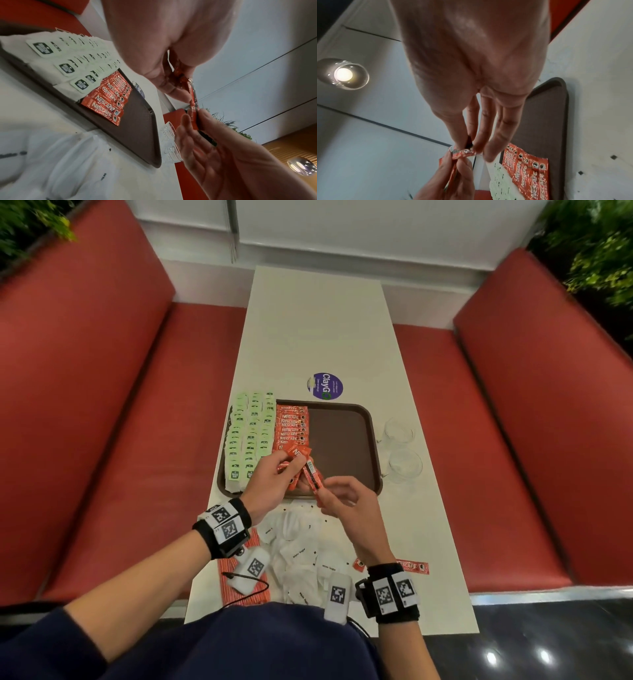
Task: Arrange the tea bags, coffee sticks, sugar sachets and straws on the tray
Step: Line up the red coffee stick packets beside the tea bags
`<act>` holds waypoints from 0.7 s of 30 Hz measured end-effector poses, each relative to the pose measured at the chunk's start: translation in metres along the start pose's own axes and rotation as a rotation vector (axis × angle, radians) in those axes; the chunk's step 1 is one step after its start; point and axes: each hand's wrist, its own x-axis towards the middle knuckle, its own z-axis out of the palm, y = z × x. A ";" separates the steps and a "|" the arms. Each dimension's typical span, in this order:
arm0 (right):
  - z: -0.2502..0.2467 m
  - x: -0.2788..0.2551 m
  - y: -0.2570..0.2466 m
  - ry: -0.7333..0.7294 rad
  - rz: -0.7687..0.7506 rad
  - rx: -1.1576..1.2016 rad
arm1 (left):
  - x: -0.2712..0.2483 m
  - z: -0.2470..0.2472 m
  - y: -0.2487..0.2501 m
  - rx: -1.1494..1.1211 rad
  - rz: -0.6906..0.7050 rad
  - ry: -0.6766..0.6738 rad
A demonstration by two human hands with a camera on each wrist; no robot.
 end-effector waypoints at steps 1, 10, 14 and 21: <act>0.002 0.001 0.000 -0.031 0.019 0.039 | 0.000 -0.002 0.000 0.008 0.003 0.011; 0.011 0.014 -0.004 0.117 -0.169 -0.194 | 0.003 -0.016 0.003 -0.107 -0.164 0.026; 0.012 0.017 0.000 0.206 -0.393 -0.365 | 0.007 -0.017 0.002 -0.082 -0.190 0.015; 0.004 0.018 0.011 0.323 -0.771 -0.647 | 0.007 -0.022 0.007 -0.041 -0.308 -0.115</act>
